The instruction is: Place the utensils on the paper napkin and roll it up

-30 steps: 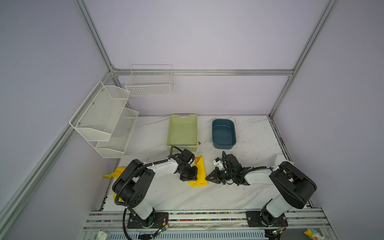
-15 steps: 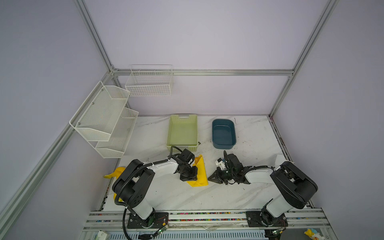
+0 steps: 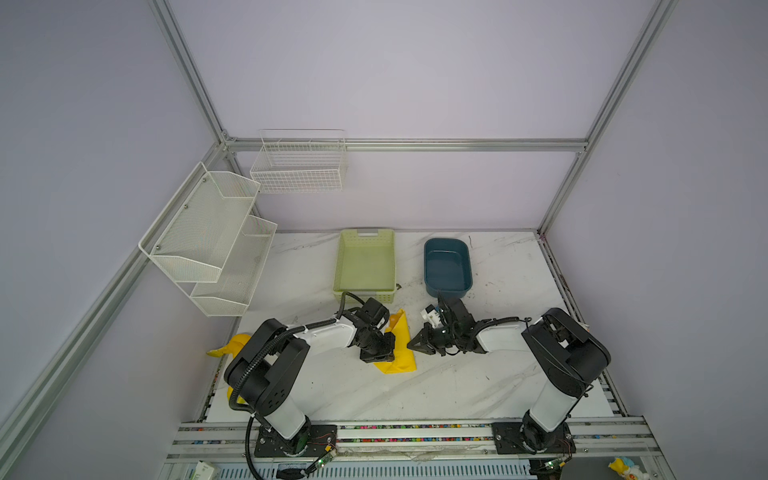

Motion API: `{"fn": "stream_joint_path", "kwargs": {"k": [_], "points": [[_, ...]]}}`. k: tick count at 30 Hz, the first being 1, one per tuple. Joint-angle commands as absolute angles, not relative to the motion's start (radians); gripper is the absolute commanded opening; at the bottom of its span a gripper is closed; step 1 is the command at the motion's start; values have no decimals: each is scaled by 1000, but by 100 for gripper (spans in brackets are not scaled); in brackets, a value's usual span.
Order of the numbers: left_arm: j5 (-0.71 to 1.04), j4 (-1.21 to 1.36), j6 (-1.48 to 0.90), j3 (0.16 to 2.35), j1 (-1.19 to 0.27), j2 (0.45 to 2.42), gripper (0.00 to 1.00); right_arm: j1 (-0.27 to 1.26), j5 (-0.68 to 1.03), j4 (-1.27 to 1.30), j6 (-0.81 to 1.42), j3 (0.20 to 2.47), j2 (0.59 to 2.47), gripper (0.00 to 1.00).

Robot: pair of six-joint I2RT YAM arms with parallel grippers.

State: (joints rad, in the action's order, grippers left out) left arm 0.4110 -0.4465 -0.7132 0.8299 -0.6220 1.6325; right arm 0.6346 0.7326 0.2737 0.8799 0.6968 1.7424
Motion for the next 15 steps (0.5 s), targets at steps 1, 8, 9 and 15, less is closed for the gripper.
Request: {"fn": "stream_joint_path", "kwargs": {"k": [1,8,9,15], "points": [[347,-505,-700,846,-622,1633,5,623,664,157,810,714,1758,7],[348,-505,-698,845,-621,1632,5,622,628,51,753,762,1716,6],[348,-505,-698,845,-621,1632,5,621,633,57,757,770,1706,6],[348,-504,-698,844,-621,1632,5,621,688,129,788,815,1721,7]]}}
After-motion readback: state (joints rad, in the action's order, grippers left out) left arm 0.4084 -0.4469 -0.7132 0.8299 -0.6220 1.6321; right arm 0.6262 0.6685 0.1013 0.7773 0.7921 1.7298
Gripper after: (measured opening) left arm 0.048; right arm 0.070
